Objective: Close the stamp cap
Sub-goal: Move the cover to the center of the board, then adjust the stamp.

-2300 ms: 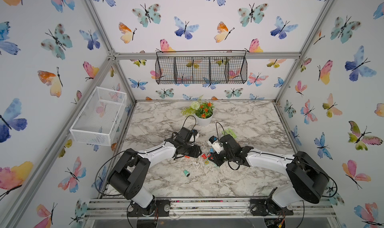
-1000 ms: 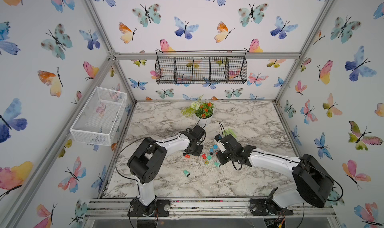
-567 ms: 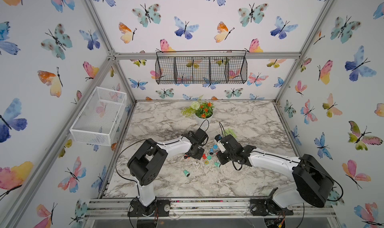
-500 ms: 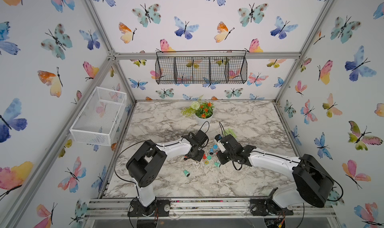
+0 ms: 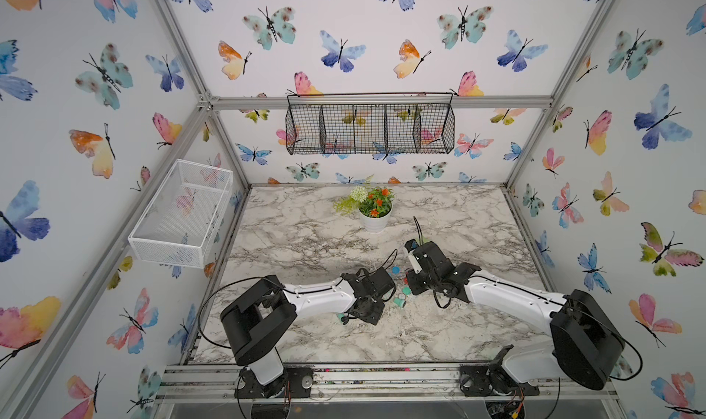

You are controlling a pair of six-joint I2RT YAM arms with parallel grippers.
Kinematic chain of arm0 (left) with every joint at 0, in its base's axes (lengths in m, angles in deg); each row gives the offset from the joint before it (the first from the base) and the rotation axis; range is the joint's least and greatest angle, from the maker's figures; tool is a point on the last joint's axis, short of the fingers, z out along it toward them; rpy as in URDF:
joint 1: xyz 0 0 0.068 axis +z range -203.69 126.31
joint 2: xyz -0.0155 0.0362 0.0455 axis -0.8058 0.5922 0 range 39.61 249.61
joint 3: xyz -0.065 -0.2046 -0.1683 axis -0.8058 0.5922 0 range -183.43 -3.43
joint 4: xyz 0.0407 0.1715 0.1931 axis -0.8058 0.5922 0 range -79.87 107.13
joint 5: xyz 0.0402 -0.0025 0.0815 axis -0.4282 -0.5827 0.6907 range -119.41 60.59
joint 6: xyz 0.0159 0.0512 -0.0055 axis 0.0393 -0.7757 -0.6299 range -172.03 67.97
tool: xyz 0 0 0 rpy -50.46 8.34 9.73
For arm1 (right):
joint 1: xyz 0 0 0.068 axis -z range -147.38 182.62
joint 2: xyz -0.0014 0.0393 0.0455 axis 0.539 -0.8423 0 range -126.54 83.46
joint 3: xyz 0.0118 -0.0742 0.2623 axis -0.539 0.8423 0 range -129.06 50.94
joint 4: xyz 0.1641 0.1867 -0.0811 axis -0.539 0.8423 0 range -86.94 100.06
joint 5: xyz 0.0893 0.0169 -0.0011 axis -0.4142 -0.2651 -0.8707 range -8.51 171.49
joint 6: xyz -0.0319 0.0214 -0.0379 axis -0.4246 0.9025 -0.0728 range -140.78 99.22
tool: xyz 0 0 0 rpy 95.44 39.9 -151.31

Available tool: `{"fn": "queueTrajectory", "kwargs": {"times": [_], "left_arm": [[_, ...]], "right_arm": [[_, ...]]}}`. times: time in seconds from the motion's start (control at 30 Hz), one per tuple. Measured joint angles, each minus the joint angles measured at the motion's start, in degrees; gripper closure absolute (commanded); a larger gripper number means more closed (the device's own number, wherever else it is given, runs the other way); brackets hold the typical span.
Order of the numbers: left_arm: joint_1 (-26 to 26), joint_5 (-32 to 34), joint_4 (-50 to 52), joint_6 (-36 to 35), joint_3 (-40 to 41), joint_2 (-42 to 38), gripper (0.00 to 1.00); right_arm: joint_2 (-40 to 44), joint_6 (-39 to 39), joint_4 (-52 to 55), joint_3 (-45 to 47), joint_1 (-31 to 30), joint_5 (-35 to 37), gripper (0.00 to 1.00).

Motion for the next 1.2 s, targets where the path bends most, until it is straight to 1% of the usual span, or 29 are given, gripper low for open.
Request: {"fn": "queueTrajectory", "kwargs": {"times": [0.1, 0.17, 0.23, 0.33, 0.43, 0.5, 0.6, 0.7, 0.87, 0.97, 1.2], "left_arm": [[0.02, 0.22, 1.6, 0.85, -1.55, -0.24, 0.78], [0.5, 0.17, 2.43, 1.05, -2.99, -1.36, 0.76], [1.2, -0.04, 2.62, 1.09, -3.93, -3.41, 0.74], [3.72, -1.4, 2.69, 1.09, -4.76, -8.76, 0.71], [7.93, -5.22, 2.49, 1.46, -5.14, -15.3, 0.6], [11.39, -9.03, 1.44, 2.08, -5.14, -19.98, 0.53], [15.23, -14.08, -1.79, 3.45, -5.03, -26.36, 0.45], [15.52, -18.49, -4.07, 4.7, -5.77, -29.51, 0.43], [15.41, -25.51, -5.53, 6.62, -9.03, -29.31, 0.42], [15.41, -27.3, -5.68, 7.52, -9.6, -29.27, 0.42], [15.41, -29.75, -5.22, 9.07, -10.16, -28.3, 0.42]], "right_arm": [[1.75, -0.07, -0.02, 0.11, 0.26, -0.02, 0.98], [3.3, -0.52, -0.31, 0.28, 0.26, -0.26, 0.98], [5.09, -1.44, -0.92, 0.66, 0.26, -0.59, 0.98], [8.31, -3.87, -2.64, 1.77, 0.26, -2.12, 0.98], [11.41, -7.85, -6.05, 3.76, 0.26, -5.55, 0.98], [13.73, -11.91, -9.18, 5.81, 0.31, -9.46, 0.98], [16.06, -18.49, -13.66, 8.09, 0.31, -16.17, 0.98], [16.61, -25.11, -17.4, 8.44, 0.31, -22.53, 0.98], [15.37, -33.03, -20.87, 7.21, 0.31, -28.55, 0.98], [15.02, -35.04, -22.73, 6.84, 0.31, -29.77, 0.98], [15.43, -36.57, -25.73, 6.84, 0.31, -30.86, 0.98]]}}
